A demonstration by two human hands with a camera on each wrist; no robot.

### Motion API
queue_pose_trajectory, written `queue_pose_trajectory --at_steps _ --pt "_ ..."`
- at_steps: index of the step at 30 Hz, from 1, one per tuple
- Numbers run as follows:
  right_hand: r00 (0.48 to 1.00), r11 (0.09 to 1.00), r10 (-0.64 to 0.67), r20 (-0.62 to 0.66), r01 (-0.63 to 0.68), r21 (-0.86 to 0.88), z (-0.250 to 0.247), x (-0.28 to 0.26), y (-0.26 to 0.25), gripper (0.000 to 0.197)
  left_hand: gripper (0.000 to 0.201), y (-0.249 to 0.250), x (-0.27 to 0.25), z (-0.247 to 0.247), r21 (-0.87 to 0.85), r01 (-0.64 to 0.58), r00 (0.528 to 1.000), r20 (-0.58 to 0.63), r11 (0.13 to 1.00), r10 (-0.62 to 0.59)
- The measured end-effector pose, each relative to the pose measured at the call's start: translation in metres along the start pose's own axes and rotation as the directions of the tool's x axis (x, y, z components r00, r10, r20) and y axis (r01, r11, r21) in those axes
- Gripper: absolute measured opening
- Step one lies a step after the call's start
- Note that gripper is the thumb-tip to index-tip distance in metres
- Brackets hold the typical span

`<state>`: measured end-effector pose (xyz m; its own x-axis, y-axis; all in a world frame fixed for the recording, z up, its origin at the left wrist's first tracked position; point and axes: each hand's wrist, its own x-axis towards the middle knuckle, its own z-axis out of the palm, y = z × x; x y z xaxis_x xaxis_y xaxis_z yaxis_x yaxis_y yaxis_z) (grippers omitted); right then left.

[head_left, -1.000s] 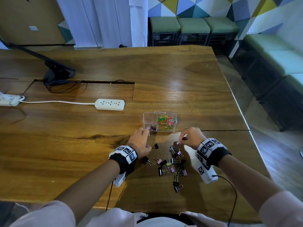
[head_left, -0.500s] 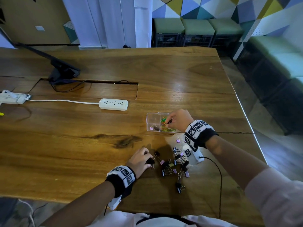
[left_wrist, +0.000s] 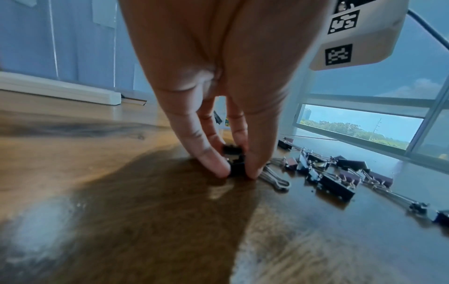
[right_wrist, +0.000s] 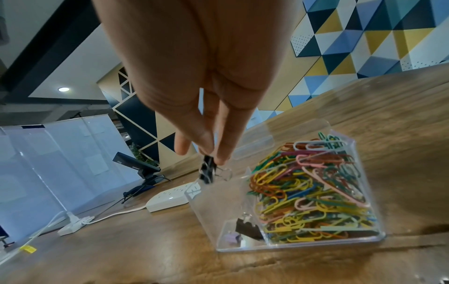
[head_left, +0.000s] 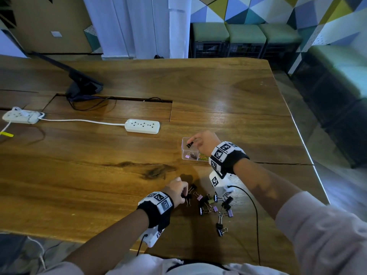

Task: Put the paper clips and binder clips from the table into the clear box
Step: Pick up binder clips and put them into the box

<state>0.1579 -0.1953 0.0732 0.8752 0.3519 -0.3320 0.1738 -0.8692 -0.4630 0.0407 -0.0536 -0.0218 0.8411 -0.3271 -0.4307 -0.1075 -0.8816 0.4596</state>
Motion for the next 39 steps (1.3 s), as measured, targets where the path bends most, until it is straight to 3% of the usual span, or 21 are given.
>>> queue_pose_trajectory --at_steps 2,7,11,14,16,21,24,28,33,39 --pt "0.997 0.997 -0.032 -0.065 0.036 0.069 0.003 -0.006 0.004 0.037 0.009 -0.002 0.000 0.000 0.000 -0.017 1.000 -0.004 1.000 0.017" --pt "0.981 0.979 -0.042 -0.188 0.078 0.188 0.010 -0.023 0.023 0.027 0.017 -0.004 0.001 0.000 0.002 -0.052 0.998 -0.038 0.999 0.052" --pt "0.987 0.986 -0.061 -0.148 0.083 0.145 0.020 -0.043 0.043 0.018 0.023 -0.003 0.002 0.002 0.024 -0.059 0.998 -0.019 0.998 0.060" --pt "0.998 0.998 -0.059 0.031 0.060 -0.037 0.031 -0.053 0.063 0.019 0.025 -0.003 0.003 0.001 0.050 -0.067 0.998 -0.004 0.997 0.067" --pt "0.986 0.986 -0.040 0.160 0.065 -0.153 0.040 -0.056 0.075 0.031 0.025 -0.001 0.003 -0.001 0.061 -0.075 0.997 0.004 0.995 0.075" --pt "0.946 0.961 0.007 0.323 0.082 -0.263 0.059 -0.074 0.089 0.095 0.015 0.003 0.003 -0.004 0.124 -0.063 0.998 0.027 0.990 0.060" --pt "0.928 0.924 0.012 0.372 0.132 -0.359 0.070 -0.086 0.090 0.104 0.010 0.001 0.003 -0.004 0.127 -0.045 0.998 0.037 0.991 0.041" --pt "0.937 0.892 -0.046 0.345 0.193 -0.408 0.076 -0.094 0.093 0.081 0.009 0.000 0.002 -0.004 0.095 -0.028 1.000 0.011 0.995 0.027" --pt "0.961 0.936 -0.103 0.255 0.180 -0.302 0.074 -0.100 0.095 0.046 0.006 0.004 0.002 -0.016 0.047 -0.040 0.998 -0.053 0.998 0.043" --pt "0.970 0.967 -0.021 0.241 0.081 -0.242 0.073 -0.096 0.093 0.035 0.005 0.015 0.010 -0.048 0.022 -0.102 0.980 -0.167 0.995 0.104"
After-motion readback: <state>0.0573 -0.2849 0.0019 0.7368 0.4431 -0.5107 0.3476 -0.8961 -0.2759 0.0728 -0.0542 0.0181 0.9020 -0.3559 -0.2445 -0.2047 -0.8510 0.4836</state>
